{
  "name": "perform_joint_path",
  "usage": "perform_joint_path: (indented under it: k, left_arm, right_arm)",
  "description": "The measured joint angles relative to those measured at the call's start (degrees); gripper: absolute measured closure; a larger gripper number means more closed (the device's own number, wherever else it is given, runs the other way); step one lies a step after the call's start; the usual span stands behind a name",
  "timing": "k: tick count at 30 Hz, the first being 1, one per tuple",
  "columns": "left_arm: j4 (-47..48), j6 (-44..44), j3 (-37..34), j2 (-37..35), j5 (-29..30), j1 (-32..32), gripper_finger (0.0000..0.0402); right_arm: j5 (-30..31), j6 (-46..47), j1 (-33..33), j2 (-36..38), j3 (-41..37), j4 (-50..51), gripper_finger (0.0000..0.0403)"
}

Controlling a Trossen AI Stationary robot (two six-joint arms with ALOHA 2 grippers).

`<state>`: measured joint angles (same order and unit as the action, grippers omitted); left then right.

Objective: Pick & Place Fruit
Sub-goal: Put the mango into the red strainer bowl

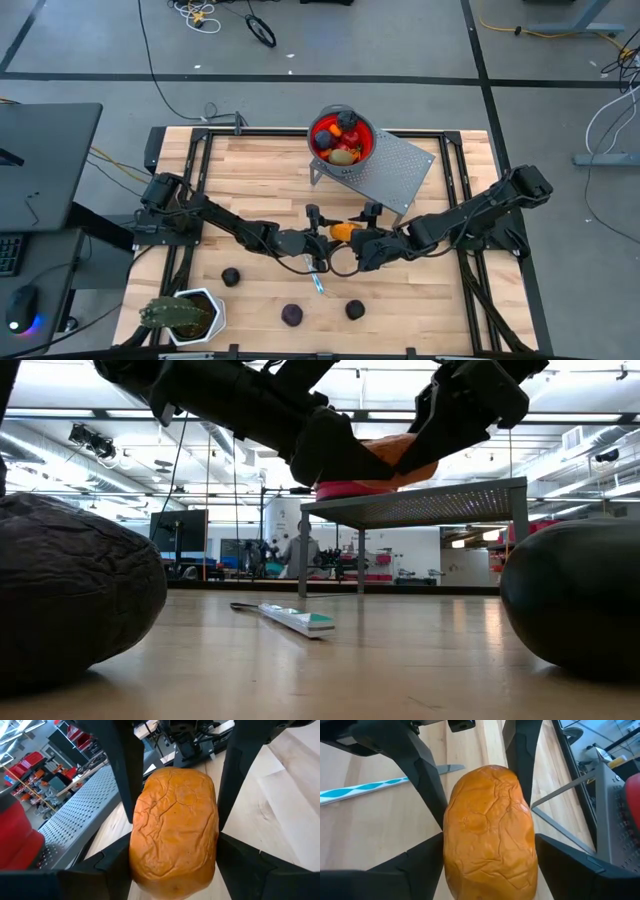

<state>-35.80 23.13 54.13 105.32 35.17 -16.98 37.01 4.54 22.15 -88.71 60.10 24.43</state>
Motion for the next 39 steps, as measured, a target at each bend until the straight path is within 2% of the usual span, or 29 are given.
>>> perform_joint_path:
  k: [16,23,31,34,39]
  left_arm:
    - [0.10,-0.91,0.00,0.00,-0.03,-0.06,0.0137]
    - [-0.43,-3.16,0.00,0.00,-0.39,-0.24,0.0112]
    - [-1.44,-5.32,0.06,0.00,-1.57,-0.47,0.0057]
    - [-1.62,-4.43,0.09,0.00,0.33,-0.90,0.0035]
    - [-0.67,-0.57,0.07,-2.29,7.67,-2.89,0.0017]
  right_arm:
    - [0.00,0.13,0.02,0.02,0.00,0.00,0.0163]
    - [0.26,0.79,0.04,0.07,0.00,0.00,0.0165]
    - [1.56,1.03,0.04,0.07,0.00,-0.14,0.0165]
    - [2.03,0.83,0.00,0.23,0.00,-0.78,0.0165]
    - [3.50,0.71,-0.05,1.05,0.00,-1.54,0.0166]
